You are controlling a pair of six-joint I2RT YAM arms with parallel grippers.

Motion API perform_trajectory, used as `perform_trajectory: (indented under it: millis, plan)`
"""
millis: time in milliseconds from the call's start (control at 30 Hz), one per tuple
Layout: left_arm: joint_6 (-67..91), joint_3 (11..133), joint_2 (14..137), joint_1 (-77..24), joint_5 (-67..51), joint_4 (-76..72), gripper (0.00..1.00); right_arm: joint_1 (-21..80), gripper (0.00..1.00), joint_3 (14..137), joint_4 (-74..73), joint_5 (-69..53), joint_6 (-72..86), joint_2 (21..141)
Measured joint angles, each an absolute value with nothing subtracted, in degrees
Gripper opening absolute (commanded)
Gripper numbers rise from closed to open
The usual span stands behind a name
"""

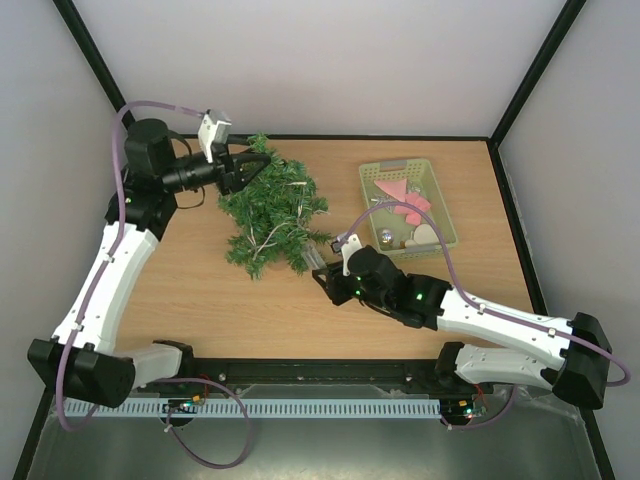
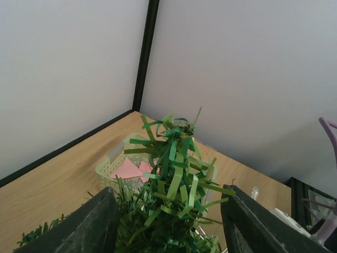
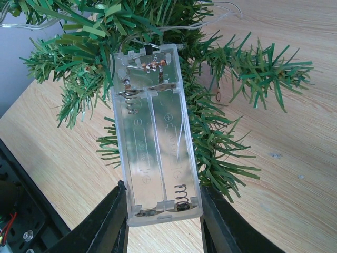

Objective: Decorate the small christmas tree
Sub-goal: Wrap the decoration item around the Christmas tree.

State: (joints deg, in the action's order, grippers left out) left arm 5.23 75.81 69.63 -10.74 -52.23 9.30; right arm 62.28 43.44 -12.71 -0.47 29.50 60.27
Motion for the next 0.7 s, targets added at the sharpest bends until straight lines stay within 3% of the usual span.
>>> perform_trajectory:
  millis: [67, 200, 300, 700]
  plan:
    - [4.36, 75.81, 70.22, -11.18, -52.29, 9.34, 0.45, 62.28, 0.31, 43.44, -12.47, -0.51, 29.43, 60.36]
    - [3.46, 75.83, 71.24, -12.27, -52.23, 9.52, 0.16, 62.28, 0.31, 43.44, -12.27, -0.69, 29.34, 60.45]
    - [3.40, 75.90, 71.31, -13.28, -51.48, 9.06, 0.03, 62.28, 0.32, 43.44, -12.10, -0.67, 29.32, 60.45]
    - [6.79, 75.79, 70.19, -18.63, -32.25, 6.09, 0.02, 62.28, 0.31, 45.60, -14.35, 8.03, 28.10, 62.06]
